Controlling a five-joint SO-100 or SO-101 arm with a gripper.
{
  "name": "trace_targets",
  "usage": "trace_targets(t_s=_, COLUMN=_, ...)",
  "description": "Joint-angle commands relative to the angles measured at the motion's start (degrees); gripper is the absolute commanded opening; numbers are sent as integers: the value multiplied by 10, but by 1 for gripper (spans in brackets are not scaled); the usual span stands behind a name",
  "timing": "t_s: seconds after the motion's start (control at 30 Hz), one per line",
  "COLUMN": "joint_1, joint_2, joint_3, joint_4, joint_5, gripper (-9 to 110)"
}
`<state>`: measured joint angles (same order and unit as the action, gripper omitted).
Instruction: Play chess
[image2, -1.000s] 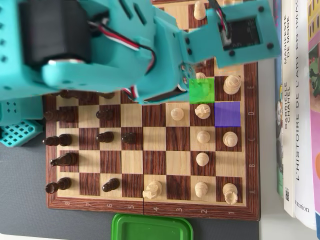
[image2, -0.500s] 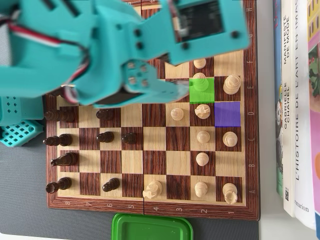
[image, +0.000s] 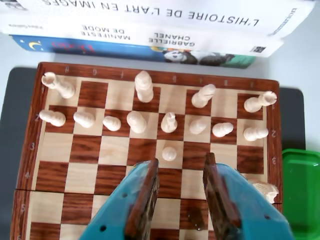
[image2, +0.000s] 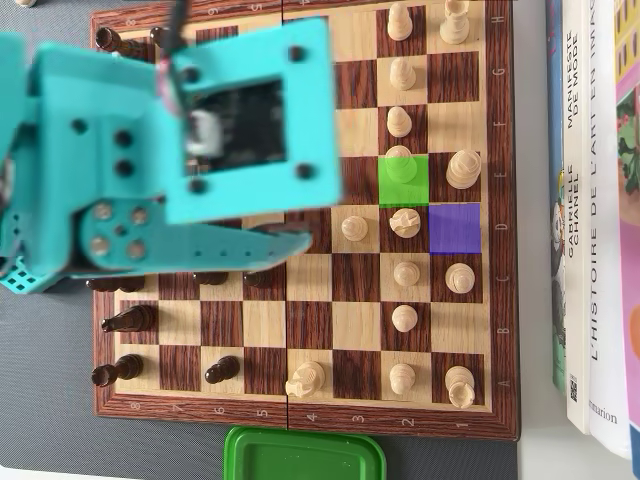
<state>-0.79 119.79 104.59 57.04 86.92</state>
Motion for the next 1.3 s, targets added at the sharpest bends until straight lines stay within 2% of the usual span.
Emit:
trace_targets(t_s=0.0, joint_1=8, joint_2=54, joint_3=31, joint_4=-61, joint_5=0, gripper=14)
trace_targets(t_s=0.7, joint_1=3, joint_2=345, joint_3=384, joint_4=-495, joint_5=-3, gripper=14)
trace_targets(t_s=1.27, joint_1=8, joint_2=671, joint_3=657, joint_4=-773, joint_5=2, gripper=14)
